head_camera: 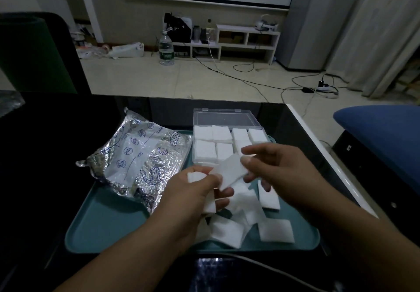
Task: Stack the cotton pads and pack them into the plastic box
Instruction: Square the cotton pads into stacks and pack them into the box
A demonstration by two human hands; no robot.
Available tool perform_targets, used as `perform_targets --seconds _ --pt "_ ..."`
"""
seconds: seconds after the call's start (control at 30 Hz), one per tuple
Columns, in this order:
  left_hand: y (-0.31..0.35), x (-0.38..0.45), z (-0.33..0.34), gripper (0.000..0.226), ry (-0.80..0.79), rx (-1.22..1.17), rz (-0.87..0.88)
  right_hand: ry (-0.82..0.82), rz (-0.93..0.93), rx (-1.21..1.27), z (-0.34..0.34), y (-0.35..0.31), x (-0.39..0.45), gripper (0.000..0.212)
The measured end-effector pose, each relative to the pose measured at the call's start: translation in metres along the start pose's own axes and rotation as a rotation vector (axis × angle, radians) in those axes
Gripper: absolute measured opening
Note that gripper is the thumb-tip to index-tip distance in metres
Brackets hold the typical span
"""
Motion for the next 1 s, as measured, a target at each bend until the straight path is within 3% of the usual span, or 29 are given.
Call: perform_targets --seconds 0.07,0.17,0.3,0.4,0.57,0.63,0.77,1.0 --pt "0.002 -0.002 0.004 0.009 -0.025 0.003 -0.019 0.032 -0.018 -0.023 0.004 0.001 0.002 0.013" --pt "0.004 0.0 0.003 0.042 0.002 -0.115 -0.097 0.089 -0.057 0.033 -0.002 -0.001 0.002 0.015" --pt "-0.001 0.002 0.007 0.063 -0.098 -0.257 -0.207 -0.138 -0.087 0.048 0.004 -0.008 -0.002 0.018" --pt "-0.005 -0.001 0.013 0.058 -0.144 -0.254 -0.24 -0.203 -0.106 -0.158 0.022 -0.006 0.0 0.019" --pt "-0.004 -0.002 0.011 0.052 -0.092 -0.251 -0.186 -0.037 -0.222 -0.529 0.03 0.0 0.004 0.035" --pt "-0.003 0.0 0.006 0.056 -0.056 -0.246 -0.175 -0.045 -0.245 -0.509 0.028 -0.003 -0.001 0.047" --pt "0.0 0.001 0.008 0.062 -0.055 -0.199 -0.131 -0.265 -0.224 -0.582 0.04 -0.003 -0.011 0.09" --pt "-0.001 0.002 0.009 0.06 -0.243 -0.124 -0.109 -0.241 -0.293 -0.548 0.045 -0.004 -0.009 0.101"
Point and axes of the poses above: each hand's wrist, its own x-axis towards the middle knuckle, its own z-axis out of the palm, y = z × x, the point moved 4 cm from there along x, towards the middle knuckle, and after that the axes turned 14 degrees about -y, right-handed, at the moved point
